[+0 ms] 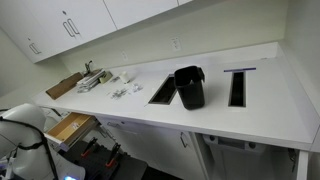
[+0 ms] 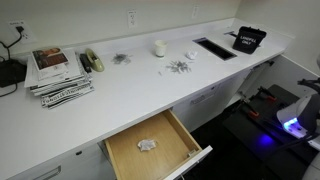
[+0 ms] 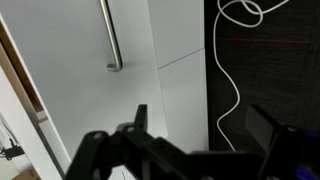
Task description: Open the drawer on the left
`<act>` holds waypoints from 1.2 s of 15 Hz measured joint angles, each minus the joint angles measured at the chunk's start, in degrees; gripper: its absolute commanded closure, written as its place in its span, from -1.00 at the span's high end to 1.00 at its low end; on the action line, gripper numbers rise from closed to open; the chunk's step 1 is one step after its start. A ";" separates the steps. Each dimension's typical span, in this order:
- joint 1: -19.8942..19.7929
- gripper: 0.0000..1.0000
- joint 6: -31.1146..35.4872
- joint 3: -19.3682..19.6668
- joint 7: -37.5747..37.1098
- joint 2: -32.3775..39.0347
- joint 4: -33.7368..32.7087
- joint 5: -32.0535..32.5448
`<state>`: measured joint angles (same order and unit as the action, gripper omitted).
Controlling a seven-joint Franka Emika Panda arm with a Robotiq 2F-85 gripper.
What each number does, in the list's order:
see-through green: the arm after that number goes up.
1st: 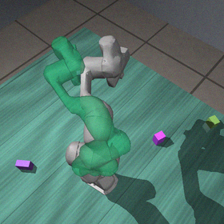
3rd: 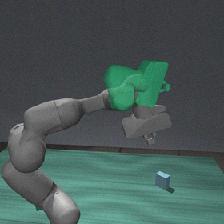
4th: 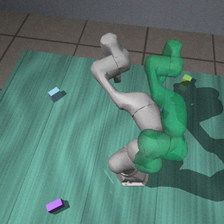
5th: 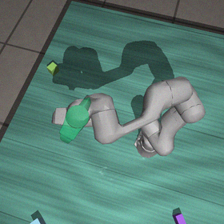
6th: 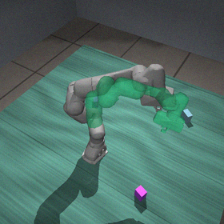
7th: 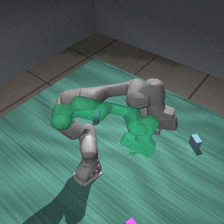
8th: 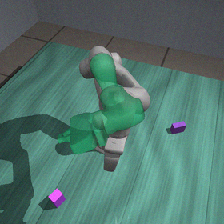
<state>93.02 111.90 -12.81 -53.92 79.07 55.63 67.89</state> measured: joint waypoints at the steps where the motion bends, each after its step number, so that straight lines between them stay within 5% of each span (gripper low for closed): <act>1: -0.67 1.00 0.54 -0.65 1.06 -1.72 2.09 0.00; 7: -4.86 1.00 0.37 -4.39 6.53 -13.08 15.89 -0.17; 13: -6.05 1.00 -0.77 0.11 3.26 -23.61 29.02 -6.41; 18: -6.06 1.00 -0.57 1.68 -0.42 -26.26 32.38 -6.40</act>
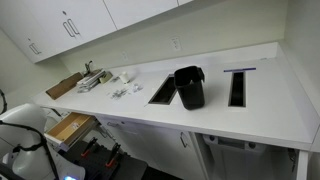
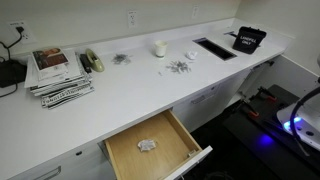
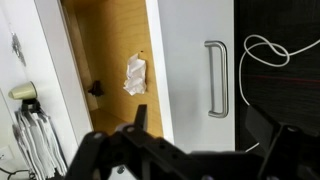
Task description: Open the drawer on the left
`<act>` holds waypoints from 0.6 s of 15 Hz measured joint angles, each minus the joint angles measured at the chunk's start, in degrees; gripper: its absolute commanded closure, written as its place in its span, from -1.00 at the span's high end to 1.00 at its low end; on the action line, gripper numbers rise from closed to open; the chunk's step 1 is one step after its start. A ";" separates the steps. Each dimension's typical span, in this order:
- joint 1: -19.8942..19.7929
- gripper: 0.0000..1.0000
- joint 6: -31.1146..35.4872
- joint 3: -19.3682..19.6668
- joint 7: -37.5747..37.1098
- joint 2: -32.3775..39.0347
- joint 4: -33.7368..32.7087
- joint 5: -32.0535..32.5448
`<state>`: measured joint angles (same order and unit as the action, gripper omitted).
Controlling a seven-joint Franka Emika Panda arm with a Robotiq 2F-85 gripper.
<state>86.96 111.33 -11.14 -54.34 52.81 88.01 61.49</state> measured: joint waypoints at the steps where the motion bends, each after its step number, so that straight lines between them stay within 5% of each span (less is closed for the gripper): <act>1: -0.04 1.00 0.51 0.01 -0.18 0.01 -0.03 0.00; 4: -1.09 1.00 5.78 -0.01 -4.50 -2.10 1.00 -0.01; 9: -5.09 1.00 13.89 -0.48 -13.95 -15.62 12.04 -2.60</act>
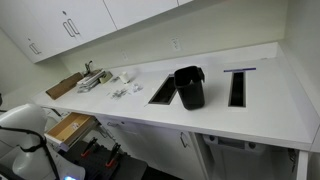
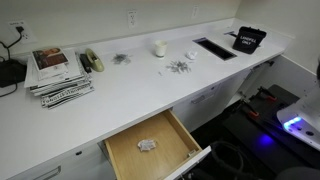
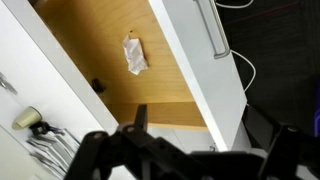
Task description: Open the drawer on the left
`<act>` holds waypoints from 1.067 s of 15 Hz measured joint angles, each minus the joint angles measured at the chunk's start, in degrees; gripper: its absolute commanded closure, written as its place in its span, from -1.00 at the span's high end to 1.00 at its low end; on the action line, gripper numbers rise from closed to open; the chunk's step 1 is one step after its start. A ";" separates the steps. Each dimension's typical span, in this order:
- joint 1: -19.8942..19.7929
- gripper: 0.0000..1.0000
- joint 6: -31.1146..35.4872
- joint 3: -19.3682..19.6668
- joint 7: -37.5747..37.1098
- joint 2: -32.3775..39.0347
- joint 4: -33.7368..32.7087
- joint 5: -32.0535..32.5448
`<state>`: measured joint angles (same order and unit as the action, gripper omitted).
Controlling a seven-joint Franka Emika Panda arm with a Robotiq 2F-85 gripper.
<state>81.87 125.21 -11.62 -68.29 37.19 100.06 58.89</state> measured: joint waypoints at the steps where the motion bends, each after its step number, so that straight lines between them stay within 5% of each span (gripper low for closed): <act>1: -0.78 1.00 0.50 -0.08 -1.81 -3.01 2.60 -1.25; 11: -9.10 1.00 1.71 -5.87 -4.85 -33.67 28.85 -20.19; 16: -12.03 1.00 3.38 -8.45 -4.81 -46.04 38.01 -21.45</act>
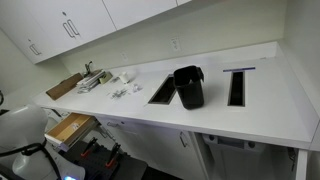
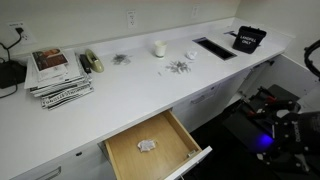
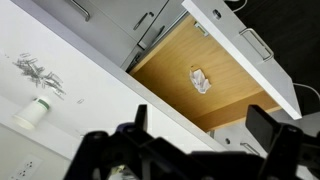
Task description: Open the drawer on the left
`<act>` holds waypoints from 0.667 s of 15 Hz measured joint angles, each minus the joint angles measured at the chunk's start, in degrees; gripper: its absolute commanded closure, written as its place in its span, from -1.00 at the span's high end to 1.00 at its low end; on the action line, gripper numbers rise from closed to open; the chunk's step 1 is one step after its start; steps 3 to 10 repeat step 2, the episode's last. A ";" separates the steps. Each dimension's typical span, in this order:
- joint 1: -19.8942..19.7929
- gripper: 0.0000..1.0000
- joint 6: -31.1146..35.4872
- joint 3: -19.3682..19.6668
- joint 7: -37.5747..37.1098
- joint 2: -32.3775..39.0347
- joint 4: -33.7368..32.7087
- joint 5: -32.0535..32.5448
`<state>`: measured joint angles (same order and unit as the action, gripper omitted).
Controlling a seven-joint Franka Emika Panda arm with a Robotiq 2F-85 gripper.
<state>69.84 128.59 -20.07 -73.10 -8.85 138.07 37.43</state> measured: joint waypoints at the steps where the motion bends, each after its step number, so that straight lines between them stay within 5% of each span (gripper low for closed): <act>1: -0.61 1.00 0.64 -0.53 0.02 -1.78 1.30 -0.06; 10: -1.08 1.00 1.08 -0.90 0.07 -3.23 2.37 -0.13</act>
